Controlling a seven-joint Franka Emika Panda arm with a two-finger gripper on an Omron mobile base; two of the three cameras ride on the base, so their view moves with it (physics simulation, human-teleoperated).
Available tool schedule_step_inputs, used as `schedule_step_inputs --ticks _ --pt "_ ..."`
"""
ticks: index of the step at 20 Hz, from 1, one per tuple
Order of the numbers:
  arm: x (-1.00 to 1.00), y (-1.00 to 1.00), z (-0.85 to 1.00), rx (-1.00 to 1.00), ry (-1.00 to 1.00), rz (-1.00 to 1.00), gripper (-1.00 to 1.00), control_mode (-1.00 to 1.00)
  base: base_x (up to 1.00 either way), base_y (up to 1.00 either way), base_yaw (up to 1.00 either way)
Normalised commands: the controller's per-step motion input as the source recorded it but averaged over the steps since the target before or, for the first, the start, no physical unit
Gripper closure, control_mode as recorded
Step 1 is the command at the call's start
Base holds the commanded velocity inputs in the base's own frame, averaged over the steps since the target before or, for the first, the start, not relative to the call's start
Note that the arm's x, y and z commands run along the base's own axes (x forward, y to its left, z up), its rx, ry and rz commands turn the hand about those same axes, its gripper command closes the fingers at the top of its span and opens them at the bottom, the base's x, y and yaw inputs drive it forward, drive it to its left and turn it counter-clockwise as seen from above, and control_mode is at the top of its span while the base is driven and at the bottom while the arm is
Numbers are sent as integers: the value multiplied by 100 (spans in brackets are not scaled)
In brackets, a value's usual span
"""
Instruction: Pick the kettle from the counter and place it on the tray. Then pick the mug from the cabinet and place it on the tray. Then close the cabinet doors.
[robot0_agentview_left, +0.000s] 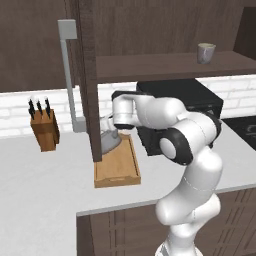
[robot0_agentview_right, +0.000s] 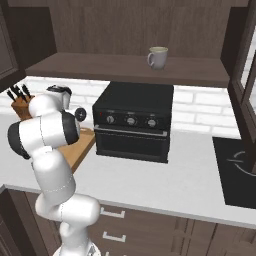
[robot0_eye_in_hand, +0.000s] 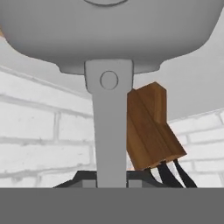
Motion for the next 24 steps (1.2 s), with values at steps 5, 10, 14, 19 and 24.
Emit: schedule_step_inputs --ticks 5,10,14,19,24 --pt "-36 -19 -14 -13 -3 0 100 -100 0 0 0" --pt "-25 -4 -4 -24 0 -2 100 -100 0 0 0" --pt "-3 0 0 -21 0 0 100 -100 0 0 0" --pt "0 3 -5 -9 2 -2 100 -100 0 0 0" --pt "0 -21 -13 0 -3 0 100 -100 0 0 0"
